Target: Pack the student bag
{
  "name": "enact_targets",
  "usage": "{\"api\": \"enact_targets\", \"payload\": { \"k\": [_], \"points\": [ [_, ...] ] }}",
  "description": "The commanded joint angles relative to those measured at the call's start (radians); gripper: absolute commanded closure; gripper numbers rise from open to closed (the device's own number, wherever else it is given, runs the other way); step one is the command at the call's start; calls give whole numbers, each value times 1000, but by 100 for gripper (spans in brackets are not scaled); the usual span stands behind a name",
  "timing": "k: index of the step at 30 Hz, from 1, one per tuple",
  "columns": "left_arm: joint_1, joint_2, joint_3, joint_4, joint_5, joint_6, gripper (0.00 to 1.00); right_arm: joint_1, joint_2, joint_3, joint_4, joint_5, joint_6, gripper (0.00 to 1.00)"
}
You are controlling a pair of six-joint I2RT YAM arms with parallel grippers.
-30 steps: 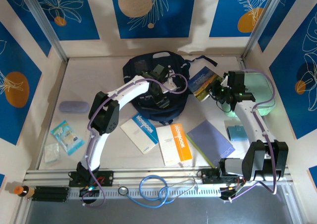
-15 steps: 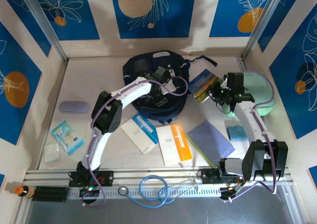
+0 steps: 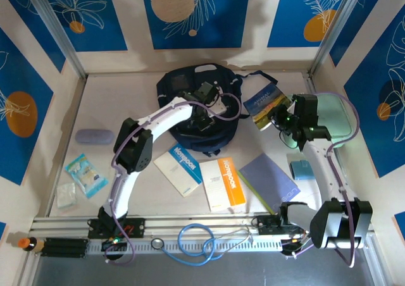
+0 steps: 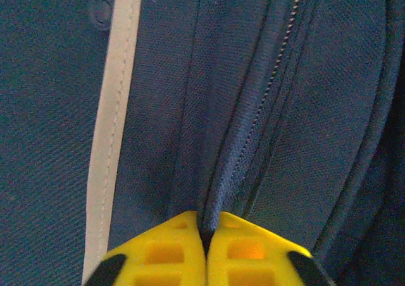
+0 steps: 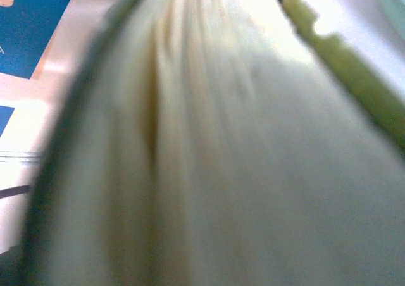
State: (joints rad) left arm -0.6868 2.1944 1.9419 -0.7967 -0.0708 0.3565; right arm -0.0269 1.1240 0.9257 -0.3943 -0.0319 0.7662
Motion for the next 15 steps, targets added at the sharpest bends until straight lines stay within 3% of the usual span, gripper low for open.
{"api": "enact_targets", "payload": {
  "k": [1, 5, 11, 15],
  "points": [
    [4, -119, -6, 95, -65, -60, 100, -6, -60, -18, 19, 49, 2, 99],
    [4, -190, -54, 180, -139, -122, 100, -5, -103, -50, 9, 60, 17, 99],
    [4, -273, -113, 303, -193, -184, 100, 25, -137, -96, 29, -43, 39, 99],
    [4, -286, -114, 349, -218, -214, 100, 103, -144, -137, 106, -103, 96, 99]
  ]
}}
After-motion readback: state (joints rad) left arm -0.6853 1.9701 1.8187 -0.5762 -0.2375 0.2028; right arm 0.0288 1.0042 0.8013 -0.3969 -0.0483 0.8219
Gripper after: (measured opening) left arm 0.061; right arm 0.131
